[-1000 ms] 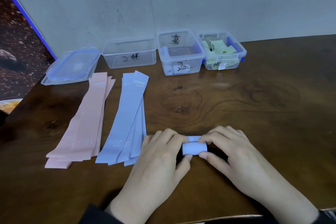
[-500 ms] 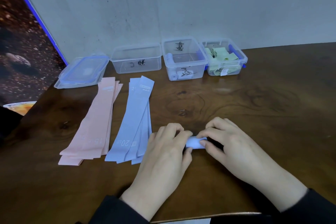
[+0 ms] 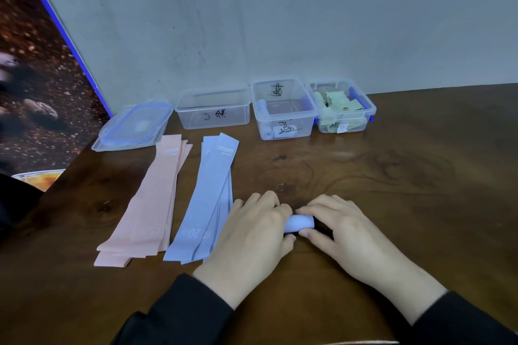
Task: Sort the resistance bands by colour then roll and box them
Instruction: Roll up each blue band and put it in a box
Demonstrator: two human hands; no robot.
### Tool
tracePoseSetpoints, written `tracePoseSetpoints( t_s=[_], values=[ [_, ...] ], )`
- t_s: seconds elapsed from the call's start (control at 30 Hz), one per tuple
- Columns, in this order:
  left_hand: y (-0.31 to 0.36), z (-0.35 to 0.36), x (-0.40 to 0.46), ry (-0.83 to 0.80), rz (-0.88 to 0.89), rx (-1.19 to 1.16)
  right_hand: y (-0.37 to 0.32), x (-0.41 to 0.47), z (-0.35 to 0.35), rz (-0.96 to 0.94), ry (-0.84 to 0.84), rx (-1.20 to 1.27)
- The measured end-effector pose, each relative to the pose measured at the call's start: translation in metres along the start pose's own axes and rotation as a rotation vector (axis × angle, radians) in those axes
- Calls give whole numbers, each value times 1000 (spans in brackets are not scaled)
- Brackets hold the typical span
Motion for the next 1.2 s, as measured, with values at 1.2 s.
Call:
tracePoseSetpoints(
  t_s=[1.2],
  values=[
    [-38,-14,43,-166,-552,-1939,-69,79,-110,-415,114,-153]
  ],
)
Point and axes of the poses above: each hand's wrist, its own x-axis towards the middle knuckle, its own z-axis out of the palm, y = z × x, the point moved 10 cm from there along x, towards the middle knuckle, and after that the axes turned 3 degrees about z, right-handed, at the moved point
